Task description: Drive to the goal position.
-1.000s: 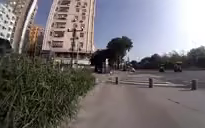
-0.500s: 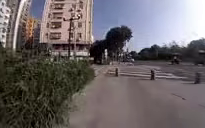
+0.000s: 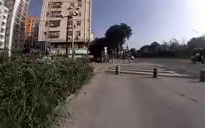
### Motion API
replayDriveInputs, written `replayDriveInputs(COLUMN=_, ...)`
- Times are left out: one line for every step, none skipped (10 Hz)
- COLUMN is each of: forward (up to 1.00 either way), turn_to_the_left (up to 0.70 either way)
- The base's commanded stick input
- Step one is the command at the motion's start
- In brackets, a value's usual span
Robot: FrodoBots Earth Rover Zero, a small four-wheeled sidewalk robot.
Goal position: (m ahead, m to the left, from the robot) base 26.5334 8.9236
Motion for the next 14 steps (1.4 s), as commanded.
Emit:
replayDriveInputs(forward=0.45, turn_to_the_left=0.0)
replayDriveInputs(forward=0.45, turn_to_the_left=0.0)
replayDriveInputs(forward=0.45, turn_to_the_left=0.0)
replayDriveInputs(forward=0.45, turn_to_the_left=0.0)
replayDriveInputs(forward=0.45, turn_to_the_left=0.0)
replayDriveInputs(forward=0.45, turn_to_the_left=0.0)
replayDriveInputs(forward=0.45, turn_to_the_left=0.0)
replayDriveInputs(forward=0.45, turn_to_the_left=0.0)
replayDriveInputs(forward=0.45, turn_to_the_left=0.0)
replayDriveInputs(forward=0.45, turn_to_the_left=0.0)
replayDriveInputs(forward=0.45, turn_to_the_left=0.0)
replayDriveInputs(forward=0.45, turn_to_the_left=0.0)
replayDriveInputs(forward=0.45, turn_to_the_left=0.0)
replayDriveInputs(forward=0.45, turn_to_the_left=0.0)
